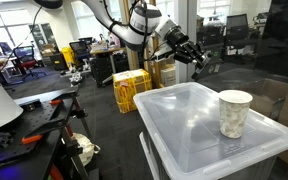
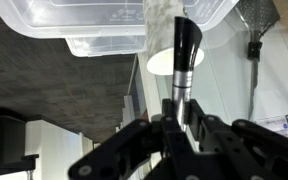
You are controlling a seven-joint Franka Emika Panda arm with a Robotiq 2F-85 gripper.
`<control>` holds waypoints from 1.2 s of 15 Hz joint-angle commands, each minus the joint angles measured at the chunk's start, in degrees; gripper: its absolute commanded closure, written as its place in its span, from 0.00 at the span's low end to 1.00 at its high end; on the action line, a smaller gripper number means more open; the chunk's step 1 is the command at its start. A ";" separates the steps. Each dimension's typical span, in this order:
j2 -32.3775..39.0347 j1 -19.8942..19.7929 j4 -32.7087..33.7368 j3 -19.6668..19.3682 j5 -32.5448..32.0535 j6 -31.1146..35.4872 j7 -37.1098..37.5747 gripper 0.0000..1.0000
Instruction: Put the marker inside the cup
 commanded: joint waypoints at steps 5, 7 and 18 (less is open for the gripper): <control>-0.65 2.34 -3.07 -3.10 -3.91 -7.13 7.47 0.95; -0.73 2.21 -3.31 -3.35 -4.87 -8.89 9.04 0.95; -0.77 0.80 -1.53 -3.29 -12.83 -17.15 14.74 0.95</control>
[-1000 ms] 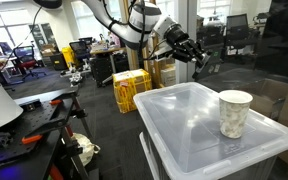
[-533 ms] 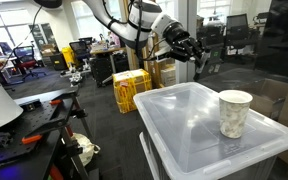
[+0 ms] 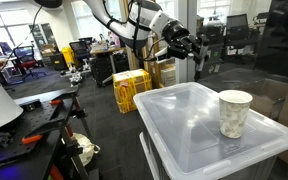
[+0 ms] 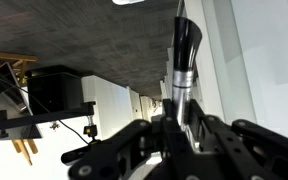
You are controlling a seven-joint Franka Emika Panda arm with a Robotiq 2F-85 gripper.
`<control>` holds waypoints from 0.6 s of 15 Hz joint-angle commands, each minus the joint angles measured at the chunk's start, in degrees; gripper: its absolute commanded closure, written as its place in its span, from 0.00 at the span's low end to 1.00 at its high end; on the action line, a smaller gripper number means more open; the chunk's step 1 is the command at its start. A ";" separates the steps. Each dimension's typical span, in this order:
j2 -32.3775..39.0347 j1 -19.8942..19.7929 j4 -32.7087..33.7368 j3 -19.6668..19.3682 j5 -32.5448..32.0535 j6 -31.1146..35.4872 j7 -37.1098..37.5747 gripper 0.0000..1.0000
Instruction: Put the marker inside the cup
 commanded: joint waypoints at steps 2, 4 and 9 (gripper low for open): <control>-0.53 -0.72 1.27 -0.15 -4.87 -2.39 2.75 0.95; -0.22 -1.52 2.22 0.02 -6.49 -2.17 2.29 0.95; -0.75 -5.71 5.72 1.56 -10.12 -0.81 -0.04 0.95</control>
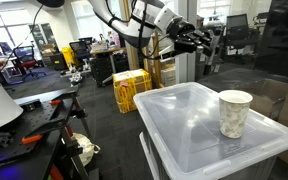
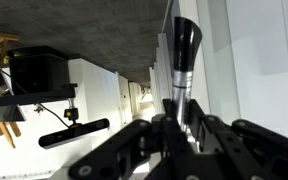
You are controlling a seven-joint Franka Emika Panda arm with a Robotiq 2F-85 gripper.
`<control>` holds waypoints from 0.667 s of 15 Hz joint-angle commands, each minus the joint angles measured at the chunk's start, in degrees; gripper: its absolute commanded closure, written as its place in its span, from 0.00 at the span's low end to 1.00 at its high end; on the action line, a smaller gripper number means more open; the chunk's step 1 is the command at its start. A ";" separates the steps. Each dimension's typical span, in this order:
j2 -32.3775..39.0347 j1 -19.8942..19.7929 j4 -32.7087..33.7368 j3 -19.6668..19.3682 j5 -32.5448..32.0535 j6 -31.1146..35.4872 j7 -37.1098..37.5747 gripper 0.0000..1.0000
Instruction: Put the marker inside the cup
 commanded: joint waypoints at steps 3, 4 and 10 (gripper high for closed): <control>-0.49 -6.45 6.38 2.74 -4.82 -0.48 -1.64 0.95; -0.47 -7.46 7.40 3.30 -5.51 -0.70 -1.74 0.95; 0.13 -12.73 13.20 6.83 -10.11 -1.09 -2.42 0.95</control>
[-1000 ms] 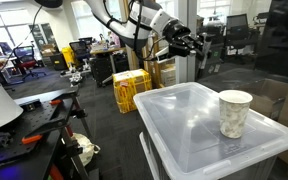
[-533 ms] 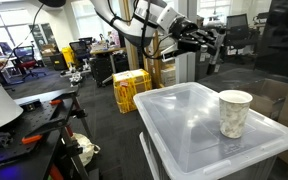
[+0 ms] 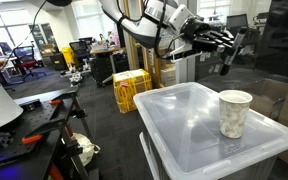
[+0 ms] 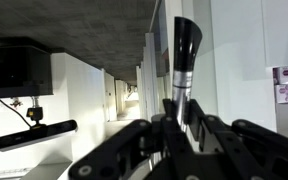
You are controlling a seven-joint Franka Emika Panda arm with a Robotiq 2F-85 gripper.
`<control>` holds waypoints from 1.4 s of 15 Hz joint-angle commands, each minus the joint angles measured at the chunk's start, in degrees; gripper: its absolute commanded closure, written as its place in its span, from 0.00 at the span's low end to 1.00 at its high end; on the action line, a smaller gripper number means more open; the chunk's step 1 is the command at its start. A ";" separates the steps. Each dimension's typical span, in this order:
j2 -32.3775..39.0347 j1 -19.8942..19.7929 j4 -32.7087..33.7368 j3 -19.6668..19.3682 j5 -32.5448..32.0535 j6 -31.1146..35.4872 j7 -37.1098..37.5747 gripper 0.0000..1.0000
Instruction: Put the marker inside the cup
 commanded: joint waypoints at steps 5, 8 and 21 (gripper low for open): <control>0.14 -5.93 6.96 4.95 -6.23 -1.94 -0.68 0.95; 0.04 -8.07 8.34 6.95 -8.16 -2.62 -0.53 0.95; -0.17 -20.03 16.09 19.01 -17.19 -5.42 -0.25 0.95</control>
